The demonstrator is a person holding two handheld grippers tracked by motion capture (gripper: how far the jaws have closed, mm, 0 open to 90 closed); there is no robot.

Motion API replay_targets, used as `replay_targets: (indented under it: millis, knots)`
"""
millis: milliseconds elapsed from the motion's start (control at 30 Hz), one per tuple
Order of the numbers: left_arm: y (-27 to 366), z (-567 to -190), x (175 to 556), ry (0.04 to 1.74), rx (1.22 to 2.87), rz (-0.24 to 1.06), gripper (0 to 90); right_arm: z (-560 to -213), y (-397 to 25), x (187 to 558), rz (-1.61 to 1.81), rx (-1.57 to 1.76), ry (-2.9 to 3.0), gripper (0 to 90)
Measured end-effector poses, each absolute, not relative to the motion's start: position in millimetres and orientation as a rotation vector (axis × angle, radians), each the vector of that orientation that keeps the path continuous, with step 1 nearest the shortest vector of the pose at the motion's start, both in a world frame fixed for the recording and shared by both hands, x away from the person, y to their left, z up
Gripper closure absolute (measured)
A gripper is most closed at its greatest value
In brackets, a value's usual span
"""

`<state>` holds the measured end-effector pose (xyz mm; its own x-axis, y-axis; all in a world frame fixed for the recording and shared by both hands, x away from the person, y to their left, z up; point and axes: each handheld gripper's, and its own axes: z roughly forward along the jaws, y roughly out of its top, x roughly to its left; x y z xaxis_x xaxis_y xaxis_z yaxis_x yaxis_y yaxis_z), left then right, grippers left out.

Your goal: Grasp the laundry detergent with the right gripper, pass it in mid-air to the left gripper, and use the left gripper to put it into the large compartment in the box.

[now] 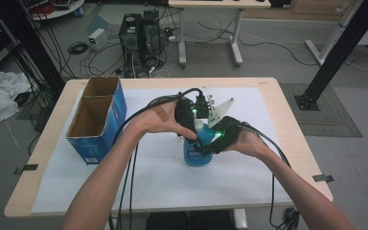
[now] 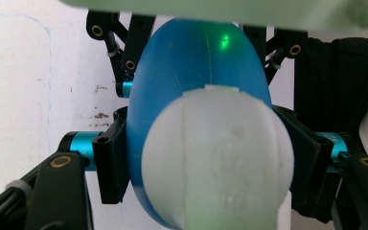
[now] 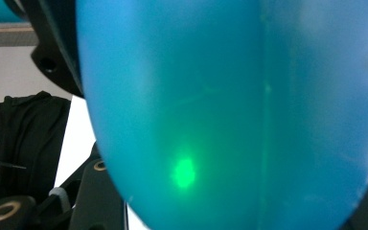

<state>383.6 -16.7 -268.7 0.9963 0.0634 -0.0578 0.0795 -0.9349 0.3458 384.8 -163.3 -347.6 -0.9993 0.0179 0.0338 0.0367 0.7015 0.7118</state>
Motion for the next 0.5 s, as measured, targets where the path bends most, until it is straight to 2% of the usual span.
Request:
replay_targets:
  millis: [233,333,500]
  knots:
    - [-17.1,-268.8,382.9,0.112,2.773,-0.067,31.3,-349.3,-161.9,384.5,-1.194,-0.049,-2.871,46.1]
    - [-15.8,-267.6,384.2,0.11,2.769,-0.046,36.7,-349.6,-161.8,385.0,-1.198,-0.043,-2.873,46.1]
    - [-14.9,-267.8,384.6,0.111,2.768,-0.056,37.5,-349.1,-161.8,384.4,-1.198,-0.05,-2.865,46.1]
